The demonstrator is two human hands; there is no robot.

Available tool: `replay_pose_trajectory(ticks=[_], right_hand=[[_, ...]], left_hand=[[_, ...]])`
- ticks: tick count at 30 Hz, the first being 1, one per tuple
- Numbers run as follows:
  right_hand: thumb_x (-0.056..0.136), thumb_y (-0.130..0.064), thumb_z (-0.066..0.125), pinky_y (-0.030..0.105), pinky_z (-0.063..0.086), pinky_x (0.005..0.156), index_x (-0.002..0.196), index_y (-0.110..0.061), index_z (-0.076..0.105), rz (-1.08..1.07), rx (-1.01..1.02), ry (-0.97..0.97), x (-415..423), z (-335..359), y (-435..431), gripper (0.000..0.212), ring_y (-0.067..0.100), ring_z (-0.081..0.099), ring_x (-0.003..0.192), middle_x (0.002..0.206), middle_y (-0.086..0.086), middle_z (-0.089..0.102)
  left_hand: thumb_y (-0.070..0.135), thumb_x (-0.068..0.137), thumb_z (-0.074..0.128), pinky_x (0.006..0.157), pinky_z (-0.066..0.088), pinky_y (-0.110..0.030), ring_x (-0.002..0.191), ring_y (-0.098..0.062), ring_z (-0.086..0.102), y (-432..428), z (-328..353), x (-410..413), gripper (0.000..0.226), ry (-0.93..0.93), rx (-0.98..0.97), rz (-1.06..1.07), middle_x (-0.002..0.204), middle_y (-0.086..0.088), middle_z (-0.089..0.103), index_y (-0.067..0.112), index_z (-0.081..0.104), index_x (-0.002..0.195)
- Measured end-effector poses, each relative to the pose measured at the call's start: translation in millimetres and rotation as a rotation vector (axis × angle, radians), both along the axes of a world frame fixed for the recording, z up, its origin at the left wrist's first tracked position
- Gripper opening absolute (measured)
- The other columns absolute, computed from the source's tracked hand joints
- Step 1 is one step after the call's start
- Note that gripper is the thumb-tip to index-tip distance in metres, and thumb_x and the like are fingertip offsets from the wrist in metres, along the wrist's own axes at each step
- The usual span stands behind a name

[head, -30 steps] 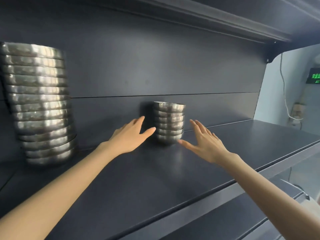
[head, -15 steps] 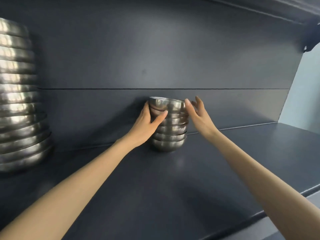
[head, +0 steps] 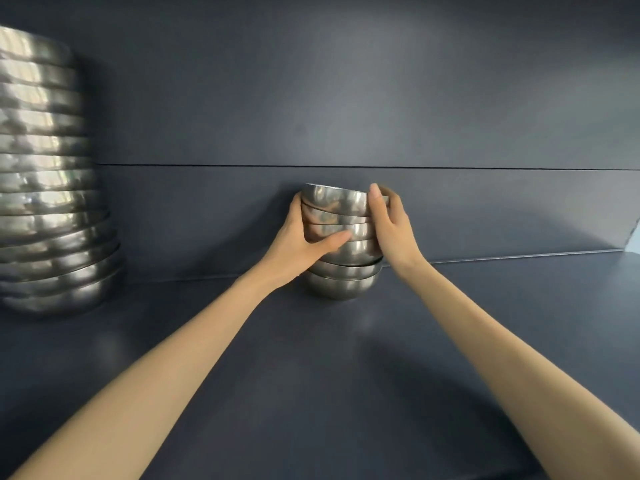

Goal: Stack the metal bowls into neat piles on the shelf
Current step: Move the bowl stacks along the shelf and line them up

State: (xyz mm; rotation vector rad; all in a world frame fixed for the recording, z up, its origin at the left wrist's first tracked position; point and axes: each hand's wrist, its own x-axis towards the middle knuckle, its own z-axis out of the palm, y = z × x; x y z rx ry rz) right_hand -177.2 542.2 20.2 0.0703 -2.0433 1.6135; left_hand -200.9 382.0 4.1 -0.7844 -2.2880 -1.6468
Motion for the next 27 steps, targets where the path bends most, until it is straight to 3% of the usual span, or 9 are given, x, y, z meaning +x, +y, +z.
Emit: replay_pose_trajectory(ticks=[5, 8, 10, 12, 16, 20, 23, 27], right_hand=[[0.098, -0.054, 0.038, 0.019, 0.029, 0.098, 0.143, -0.014, 0.039, 0.035, -0.037, 0.014, 0, -1, 0, 0.06, 0.007, 0.043, 0.126, 0.137, -0.006, 0.049], [0.097, -0.055, 0.038, 0.024, 0.026, 0.111, 0.151, -0.015, 0.027, 0.072, 0.002, 0.022, 0, -4, 5, 0.068, 0.007, 0.034, 0.136, 0.148, -0.007, 0.039], [0.097, -0.052, 0.041, 0.02, 0.025, 0.108, 0.153, -0.016, 0.018, 0.116, 0.034, 0.011, 1, -7, 7, 0.071, 0.007, 0.032, 0.139, 0.151, -0.006, 0.036], [0.095, -0.048, 0.049, 0.018, 0.03, 0.103, 0.154, -0.017, 0.014, 0.146, 0.058, -0.007, 3, -9, 9, 0.075, 0.007, 0.04, 0.133, 0.143, -0.007, 0.043], [0.091, -0.045, 0.059, 0.012, 0.041, 0.09, 0.152, -0.019, 0.022, 0.128, 0.014, 0.003, 6, -10, 11, 0.076, -0.004, 0.053, 0.106, 0.114, -0.018, 0.053], [0.09, -0.047, 0.059, 0.02, 0.04, 0.1, 0.153, -0.019, 0.022, 0.124, -0.003, 0.017, 6, -12, 12, 0.078, 0.006, 0.054, 0.117, 0.119, -0.014, 0.054], [0.089, -0.046, 0.058, 0.022, 0.04, 0.104, 0.154, -0.021, 0.015, 0.174, 0.009, 0.026, 7, -15, 13, 0.082, 0.002, 0.053, 0.115, 0.115, -0.018, 0.054], [0.076, -0.051, 0.061, 0.025, 0.042, 0.105, 0.153, -0.021, 0.014, 0.23, 0.043, 0.053, 12, -21, 15, 0.095, 0.0, 0.053, 0.115, 0.117, -0.024, 0.054]], left_hand=[[0.028, 0.082, 0.074, 0.091, 0.043, -0.008, 0.115, 0.012, 0.051, -2, -3, 1, 0.081, 0.012, 0.001, -0.054, 0.13, 0.018, 0.052, 0.031, 0.02, 0.142], [0.018, 0.083, 0.073, 0.082, 0.042, -0.002, 0.108, 0.022, 0.05, -2, -6, 1, 0.095, -0.047, -0.013, -0.113, 0.131, 0.02, 0.048, 0.028, 0.004, 0.147], [0.019, 0.082, 0.075, 0.081, 0.04, 0.001, 0.105, 0.028, 0.045, -3, -7, 1, 0.103, -0.083, -0.018, -0.124, 0.134, 0.022, 0.043, 0.025, -0.001, 0.151], [0.02, 0.079, 0.077, 0.081, 0.041, 0.0, 0.104, 0.027, 0.047, -5, -7, -1, 0.097, -0.105, -0.009, -0.116, 0.129, 0.024, 0.047, 0.026, 0.01, 0.149], [0.02, 0.075, 0.081, 0.087, 0.042, -0.003, 0.107, 0.019, 0.052, -9, -3, -2, 0.086, -0.121, -0.035, -0.107, 0.122, 0.026, 0.054, 0.035, 0.025, 0.138], [0.017, 0.076, 0.08, 0.095, 0.045, -0.014, 0.113, 0.008, 0.056, -14, -1, -3, 0.086, -0.123, -0.055, -0.149, 0.126, 0.019, 0.058, 0.031, 0.029, 0.143], [0.018, 0.076, 0.08, 0.101, 0.045, -0.023, 0.119, 0.002, 0.055, -17, 2, -3, 0.093, -0.141, -0.064, -0.187, 0.131, 0.015, 0.057, 0.033, 0.023, 0.148], [0.036, 0.071, 0.083, 0.107, 0.039, -0.026, 0.124, 0.003, 0.049, -16, 2, -1, 0.1, -0.15, -0.043, -0.155, 0.136, 0.019, 0.052, 0.035, 0.021, 0.149]])
